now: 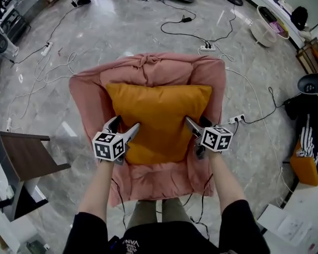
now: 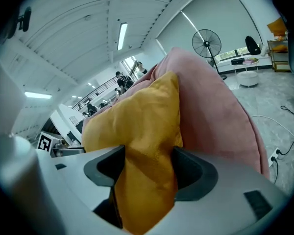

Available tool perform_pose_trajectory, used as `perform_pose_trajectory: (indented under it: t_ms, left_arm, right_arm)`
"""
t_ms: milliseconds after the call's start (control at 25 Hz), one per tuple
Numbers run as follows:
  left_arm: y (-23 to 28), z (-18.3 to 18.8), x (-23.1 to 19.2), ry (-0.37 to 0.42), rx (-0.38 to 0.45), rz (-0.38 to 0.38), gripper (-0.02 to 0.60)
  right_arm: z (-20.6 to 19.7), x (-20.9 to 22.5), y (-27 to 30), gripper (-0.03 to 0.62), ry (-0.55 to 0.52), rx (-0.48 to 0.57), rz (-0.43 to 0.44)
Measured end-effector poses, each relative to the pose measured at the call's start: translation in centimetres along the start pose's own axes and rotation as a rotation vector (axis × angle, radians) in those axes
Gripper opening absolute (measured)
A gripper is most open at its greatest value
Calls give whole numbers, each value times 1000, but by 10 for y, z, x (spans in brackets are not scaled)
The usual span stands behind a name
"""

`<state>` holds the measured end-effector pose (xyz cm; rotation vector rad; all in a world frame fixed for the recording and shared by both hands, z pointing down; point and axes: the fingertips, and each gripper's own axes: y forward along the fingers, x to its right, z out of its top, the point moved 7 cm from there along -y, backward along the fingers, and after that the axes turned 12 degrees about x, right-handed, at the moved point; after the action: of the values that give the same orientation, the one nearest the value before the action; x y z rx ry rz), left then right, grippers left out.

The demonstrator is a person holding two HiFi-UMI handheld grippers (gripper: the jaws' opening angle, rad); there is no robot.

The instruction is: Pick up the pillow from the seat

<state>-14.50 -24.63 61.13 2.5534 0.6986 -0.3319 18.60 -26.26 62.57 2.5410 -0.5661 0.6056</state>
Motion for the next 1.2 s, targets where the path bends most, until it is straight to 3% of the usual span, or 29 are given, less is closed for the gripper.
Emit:
perform_pose_trajectory:
  t_ms: [280,800,1200]
  left_arm:
    - [4,-4,1,1,20,49,355]
    - [-14,-15,10,-18,-11,80,114]
    - [-47,-26,28,3,16,114,48]
  right_arm:
    - [-8,-11,-1,249,-22,39,-20]
    - [-20,-34,-23,96,-115,19,-57]
    - [-28,-56,-60,50,-167,11,-50]
